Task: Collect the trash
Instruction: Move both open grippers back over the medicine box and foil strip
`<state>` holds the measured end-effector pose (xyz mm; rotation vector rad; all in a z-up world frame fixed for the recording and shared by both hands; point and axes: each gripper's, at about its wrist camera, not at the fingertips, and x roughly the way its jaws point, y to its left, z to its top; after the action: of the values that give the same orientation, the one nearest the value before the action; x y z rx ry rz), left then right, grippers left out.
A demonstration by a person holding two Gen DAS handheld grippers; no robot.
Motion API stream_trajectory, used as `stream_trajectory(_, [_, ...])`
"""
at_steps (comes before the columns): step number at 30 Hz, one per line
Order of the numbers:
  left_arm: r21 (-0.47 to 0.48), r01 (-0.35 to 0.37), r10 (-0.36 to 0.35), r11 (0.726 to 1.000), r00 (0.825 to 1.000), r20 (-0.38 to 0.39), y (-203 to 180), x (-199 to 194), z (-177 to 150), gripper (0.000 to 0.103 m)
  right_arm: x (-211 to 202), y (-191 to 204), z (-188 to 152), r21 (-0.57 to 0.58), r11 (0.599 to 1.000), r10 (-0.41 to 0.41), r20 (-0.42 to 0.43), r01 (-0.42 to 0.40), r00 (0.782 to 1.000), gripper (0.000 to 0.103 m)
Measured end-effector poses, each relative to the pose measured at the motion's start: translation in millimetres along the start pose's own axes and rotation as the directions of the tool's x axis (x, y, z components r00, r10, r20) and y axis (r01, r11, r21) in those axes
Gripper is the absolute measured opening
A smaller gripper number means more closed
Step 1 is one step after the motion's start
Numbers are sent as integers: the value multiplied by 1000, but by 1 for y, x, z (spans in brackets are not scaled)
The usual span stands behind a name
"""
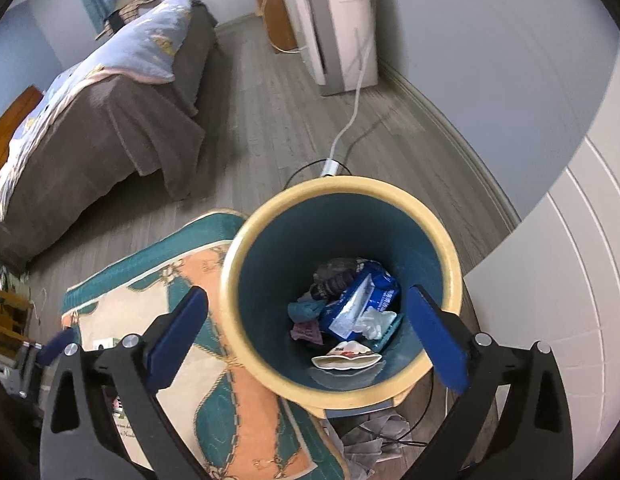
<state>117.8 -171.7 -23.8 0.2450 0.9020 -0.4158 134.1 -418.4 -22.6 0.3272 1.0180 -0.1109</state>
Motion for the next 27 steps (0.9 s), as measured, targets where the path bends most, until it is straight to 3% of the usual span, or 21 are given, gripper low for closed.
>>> stream_trajectory(10, [-88, -124, 125, 988, 992, 12, 88, -58, -35, 96, -10, 74, -16, -144, 989, -23, 53, 30, 998, 97])
stream_trajectory(16, [-199, -148, 151, 969, 989, -4, 129, -76, -64, 96, -8, 117, -31, -197, 979, 53, 26, -47, 998, 97])
stream_trajectory(27, [-285, -183, 195, 941, 981, 14, 173, -90, -92, 96, 12, 171, -63, -303, 952, 39, -21, -43, 999, 97])
